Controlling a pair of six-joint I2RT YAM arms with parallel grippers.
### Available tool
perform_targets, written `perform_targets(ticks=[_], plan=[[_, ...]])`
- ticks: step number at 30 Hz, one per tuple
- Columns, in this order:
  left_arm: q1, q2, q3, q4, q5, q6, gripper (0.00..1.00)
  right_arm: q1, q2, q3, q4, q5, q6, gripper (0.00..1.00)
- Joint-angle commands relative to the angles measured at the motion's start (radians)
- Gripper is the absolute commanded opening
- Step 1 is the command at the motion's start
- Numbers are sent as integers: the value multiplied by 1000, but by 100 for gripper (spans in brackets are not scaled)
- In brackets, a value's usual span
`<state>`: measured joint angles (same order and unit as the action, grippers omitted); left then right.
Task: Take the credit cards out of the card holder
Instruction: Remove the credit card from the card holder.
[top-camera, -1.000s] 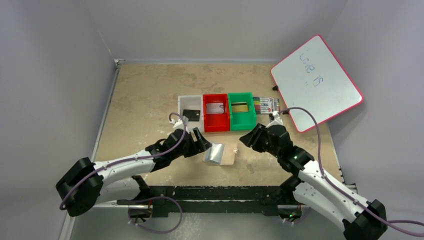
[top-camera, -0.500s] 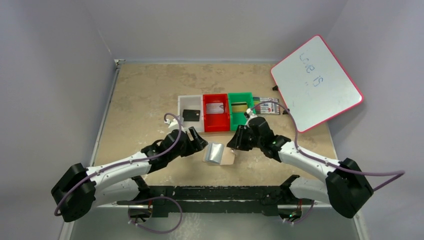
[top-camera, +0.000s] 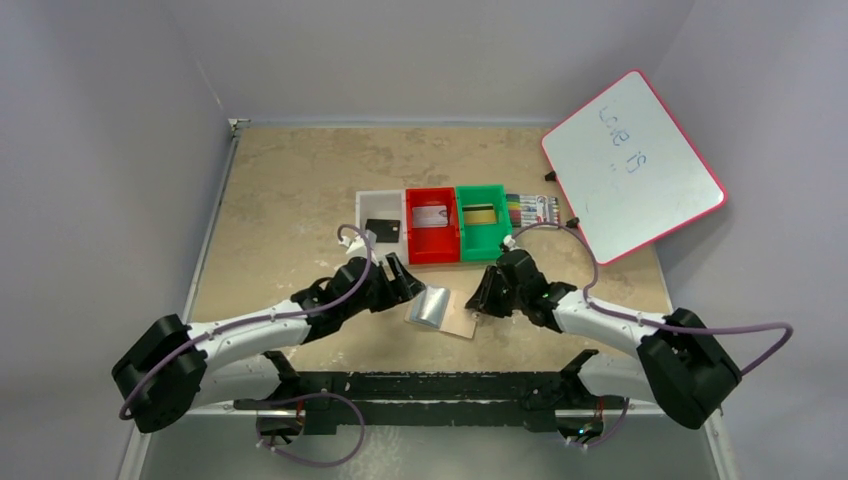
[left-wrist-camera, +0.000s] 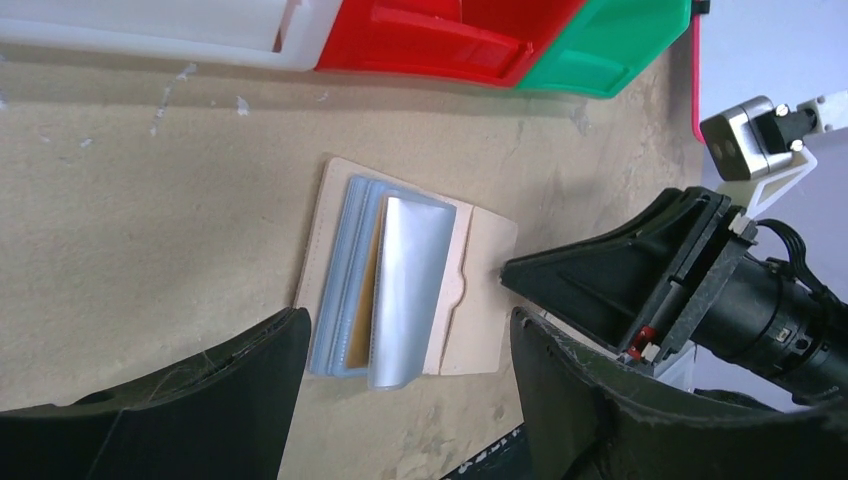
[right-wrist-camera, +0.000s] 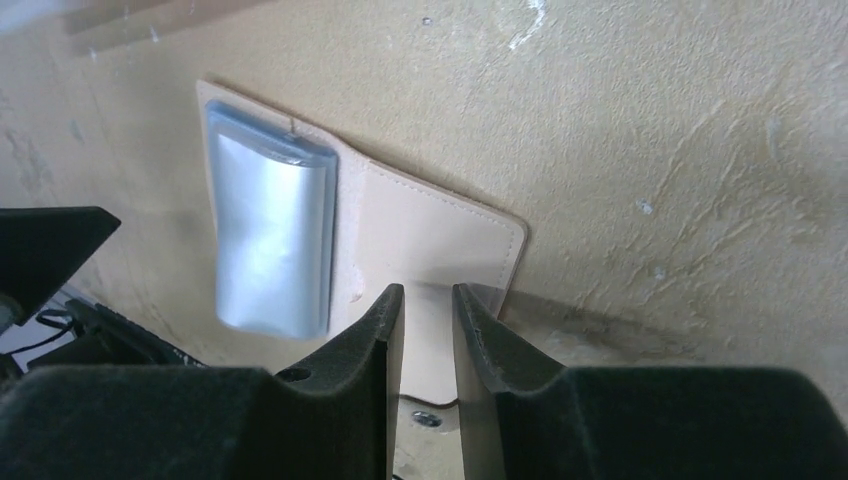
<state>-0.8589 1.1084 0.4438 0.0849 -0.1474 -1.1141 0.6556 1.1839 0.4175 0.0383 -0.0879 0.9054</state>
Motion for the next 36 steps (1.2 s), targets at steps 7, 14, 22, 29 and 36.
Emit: perform_targets(ticks=[7,14,22,29,36], plan=[[-15,133,73,146,91,16,73,2,197,31,147,65,-83,23],[-29,129,88,38,2,1,71,3,291,34,238,37,-127,23],[-48,125,92,-33,-61,-24,71,3,303,35,269,20,-135,23],[-64,178,105,51,-40,-31,71,4,297,50,276,5,-134,23],[-72,228,112,111,-15,-43,70,3,273,41,284,-10,-131,23]])
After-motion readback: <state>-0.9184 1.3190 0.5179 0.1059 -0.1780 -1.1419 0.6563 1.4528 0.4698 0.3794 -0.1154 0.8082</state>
